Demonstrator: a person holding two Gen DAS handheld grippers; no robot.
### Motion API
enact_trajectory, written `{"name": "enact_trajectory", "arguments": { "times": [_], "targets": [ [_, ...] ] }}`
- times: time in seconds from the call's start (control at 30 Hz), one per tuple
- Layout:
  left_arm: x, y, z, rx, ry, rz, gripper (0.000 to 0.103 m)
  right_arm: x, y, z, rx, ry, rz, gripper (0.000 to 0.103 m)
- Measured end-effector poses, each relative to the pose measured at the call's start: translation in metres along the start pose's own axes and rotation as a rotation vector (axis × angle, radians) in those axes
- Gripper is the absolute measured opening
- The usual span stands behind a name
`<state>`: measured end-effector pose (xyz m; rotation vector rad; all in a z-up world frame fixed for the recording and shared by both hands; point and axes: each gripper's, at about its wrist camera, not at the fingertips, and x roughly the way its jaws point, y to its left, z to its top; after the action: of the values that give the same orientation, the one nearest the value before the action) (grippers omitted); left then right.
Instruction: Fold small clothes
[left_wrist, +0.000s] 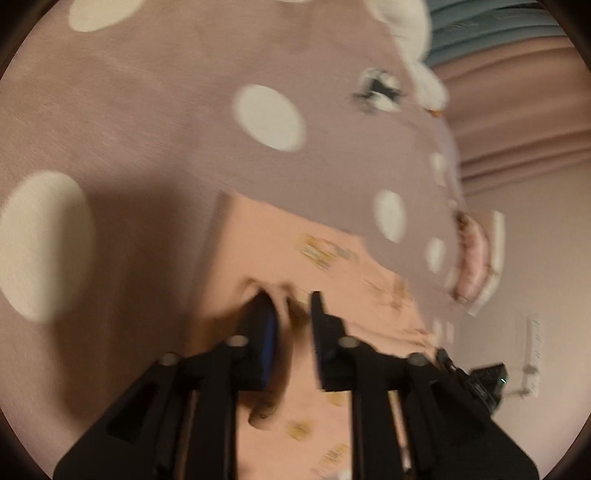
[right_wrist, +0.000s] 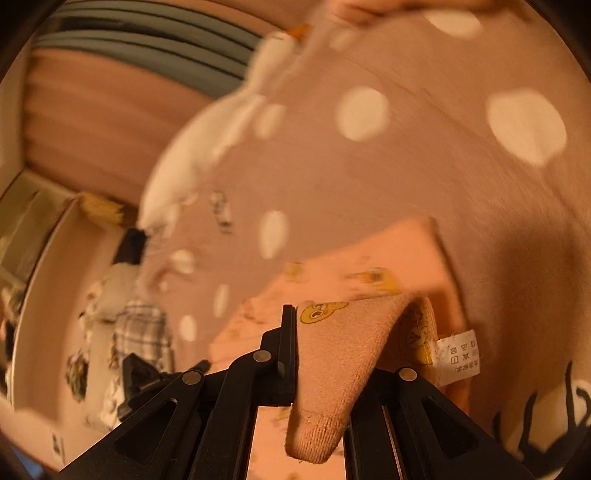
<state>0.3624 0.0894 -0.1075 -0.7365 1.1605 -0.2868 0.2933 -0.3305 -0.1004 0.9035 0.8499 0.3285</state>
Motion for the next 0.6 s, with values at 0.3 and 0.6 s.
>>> {"name": "enact_trajectory", "arguments": {
  "times": [0.3,0.6],
  "targets": [
    [-0.036,0.011,0.008,0.104,-0.067,0.091,0.038,-0.027,-0.012,0.013,-0.003,-0.055,-0.071,0.027],
    [-0.05,-0.027,-0.071,0.445,-0.049,0.152,0.036,-0.037,0.052,-0.041,-0.459,0.058,-0.158,0.026]
  ]
}}
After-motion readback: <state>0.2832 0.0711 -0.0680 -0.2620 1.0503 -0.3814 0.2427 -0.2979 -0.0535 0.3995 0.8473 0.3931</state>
